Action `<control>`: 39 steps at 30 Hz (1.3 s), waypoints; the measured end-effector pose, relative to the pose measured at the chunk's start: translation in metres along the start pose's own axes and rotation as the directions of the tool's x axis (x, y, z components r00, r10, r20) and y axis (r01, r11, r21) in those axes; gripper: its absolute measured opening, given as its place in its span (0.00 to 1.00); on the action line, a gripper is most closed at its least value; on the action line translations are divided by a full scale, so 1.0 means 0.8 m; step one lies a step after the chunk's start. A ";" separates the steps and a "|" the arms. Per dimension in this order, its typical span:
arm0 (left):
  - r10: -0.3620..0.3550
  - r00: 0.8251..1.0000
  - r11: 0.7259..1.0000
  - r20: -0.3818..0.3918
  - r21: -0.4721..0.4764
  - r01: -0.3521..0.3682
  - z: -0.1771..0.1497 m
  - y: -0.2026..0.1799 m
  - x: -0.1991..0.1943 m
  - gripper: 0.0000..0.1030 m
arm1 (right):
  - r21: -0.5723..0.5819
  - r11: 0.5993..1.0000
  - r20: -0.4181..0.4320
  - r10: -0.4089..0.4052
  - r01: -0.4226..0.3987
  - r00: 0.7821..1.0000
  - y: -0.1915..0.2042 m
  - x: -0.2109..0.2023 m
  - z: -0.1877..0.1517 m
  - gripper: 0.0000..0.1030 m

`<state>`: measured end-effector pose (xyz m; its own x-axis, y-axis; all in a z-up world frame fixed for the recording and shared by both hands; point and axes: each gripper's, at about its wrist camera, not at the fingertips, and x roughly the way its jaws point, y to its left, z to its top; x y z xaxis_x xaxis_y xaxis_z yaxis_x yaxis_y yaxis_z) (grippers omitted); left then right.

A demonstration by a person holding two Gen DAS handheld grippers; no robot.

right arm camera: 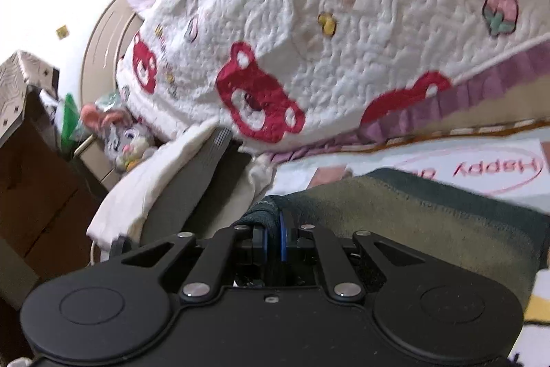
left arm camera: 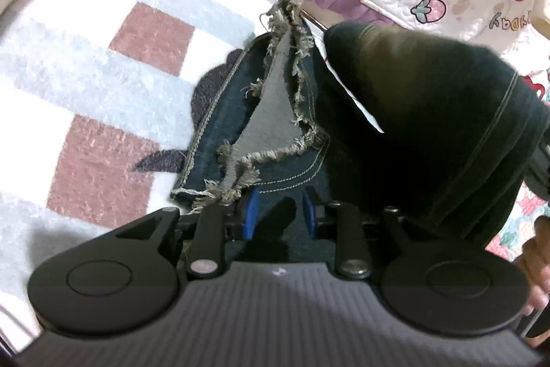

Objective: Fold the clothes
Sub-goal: 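Fold the jeans over with the right gripper toward the left gripper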

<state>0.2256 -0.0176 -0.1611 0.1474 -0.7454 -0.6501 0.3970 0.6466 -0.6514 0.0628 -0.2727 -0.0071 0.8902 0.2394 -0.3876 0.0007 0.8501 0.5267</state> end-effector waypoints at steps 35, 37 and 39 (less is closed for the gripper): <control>-0.061 0.997 0.996 0.044 -0.063 0.064 0.007 0.025 -0.026 0.45 | -0.534 0.819 -0.135 -0.327 0.209 0.935 0.014 -0.051 -0.150 0.55; -0.031 0.999 0.999 0.011 -0.036 0.032 0.004 0.018 -0.015 0.48 | -0.568 0.790 -0.130 -0.363 0.230 0.923 0.009 -0.065 -0.154 0.55; -0.035 0.999 0.999 -0.019 -0.023 0.035 0.001 0.013 -0.002 0.51 | -0.590 0.765 -0.133 -0.408 0.259 0.903 0.001 -0.073 -0.162 0.56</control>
<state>0.2303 -0.0098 -0.1667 0.1159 -0.7646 -0.6340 0.3812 0.6236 -0.6825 -0.0477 -0.2251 -0.0819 0.7431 -0.0680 -0.6657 -0.0379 0.9889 -0.1434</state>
